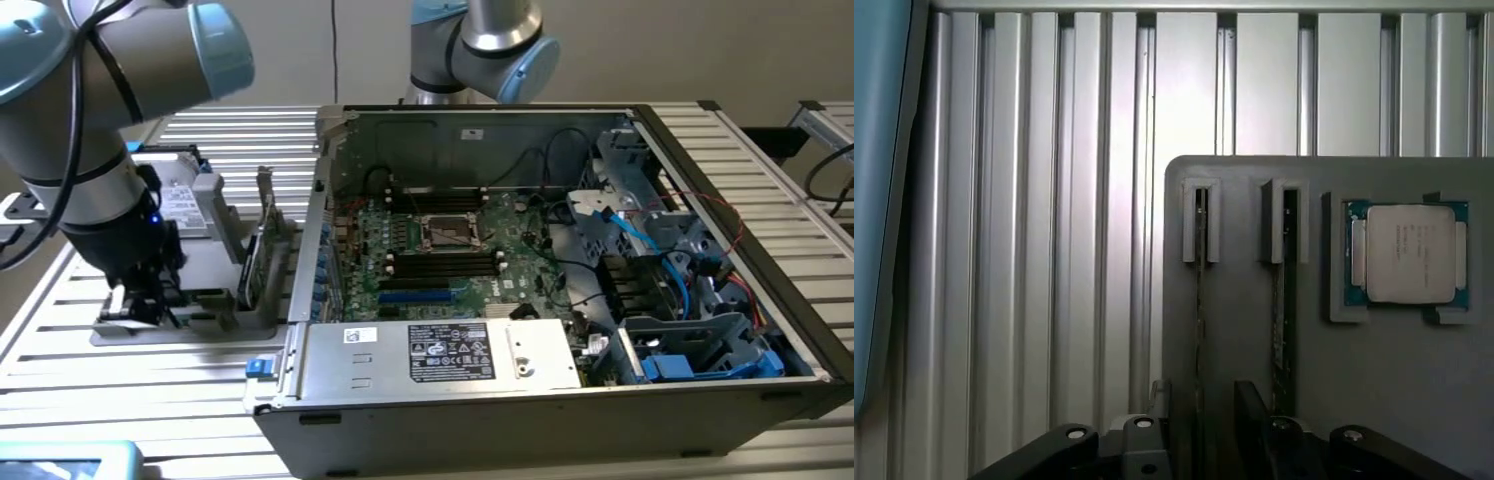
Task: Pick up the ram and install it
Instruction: 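Pick up the ram and move it above insertion slot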
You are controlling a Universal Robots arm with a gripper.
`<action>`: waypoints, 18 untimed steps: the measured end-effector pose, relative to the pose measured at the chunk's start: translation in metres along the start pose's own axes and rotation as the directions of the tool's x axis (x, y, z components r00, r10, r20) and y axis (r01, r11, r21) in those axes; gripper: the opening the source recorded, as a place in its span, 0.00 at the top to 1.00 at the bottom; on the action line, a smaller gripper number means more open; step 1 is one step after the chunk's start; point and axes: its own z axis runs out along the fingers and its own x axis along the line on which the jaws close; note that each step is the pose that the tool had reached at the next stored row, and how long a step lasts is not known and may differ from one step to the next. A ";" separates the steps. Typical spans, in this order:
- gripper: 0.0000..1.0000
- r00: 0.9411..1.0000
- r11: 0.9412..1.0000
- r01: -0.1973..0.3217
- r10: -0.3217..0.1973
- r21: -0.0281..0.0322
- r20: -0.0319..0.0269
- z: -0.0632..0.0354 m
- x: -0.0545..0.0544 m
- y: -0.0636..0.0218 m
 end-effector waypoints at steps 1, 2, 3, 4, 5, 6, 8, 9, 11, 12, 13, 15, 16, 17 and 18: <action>0.62 1.000 1.000 0.000 0.000 0.000 0.000 0.0010 0.000 0.0000; 0.62 1.000 1.000 0.000 0.000 0.000 0.000 0.0020 0.000 -0.0001; 0.62 1.000 1.000 0.000 0.000 0.000 0.000 0.0030 0.000 -0.0001; 0.62 1.000 1.000 0.000 0.000 0.000 0.000 0.0038 0.000 -0.0001; 0.62 1.000 1.000 0.000 0.000 0.000 0.000 0.0045 0.000 -0.0001; 0.62 1.000 1.000 0.000 0.000 0.000 0.000 0.0052 0.000 -0.0001; 0.62 1.000 1.000 0.000 0.000 0.000 0.000 0.0064 0.000 -0.0002; 0.62 1.000 1.000 0.000 0.000 0.000 0.000 0.0070 0.000 -0.0001; 0.64 1.000 1.000 0.000 0.000 0.000 0.000 0.0079 0.000 0.0001; 0.70 1.000 1.000 0.000 0.000 0.000 0.000 0.0081 0.000 0.0002; 0.76 1.000 1.000 0.000 0.000 0.000 0.000 0.0081 0.000 0.0002; 0.86 1.000 1.000 0.000 0.000 0.000 0.000 0.0079 0.000 0.0005; 0.86 1.000 1.000 0.000 0.000 0.000 0.000 0.0063 0.000 0.0008; 0.86 1.000 1.000 0.000 0.000 0.000 0.000 0.0032 0.000 0.0011; 0.86 1.000 1.000 0.000 0.000 0.000 0.000 -0.0013 0.000 0.0013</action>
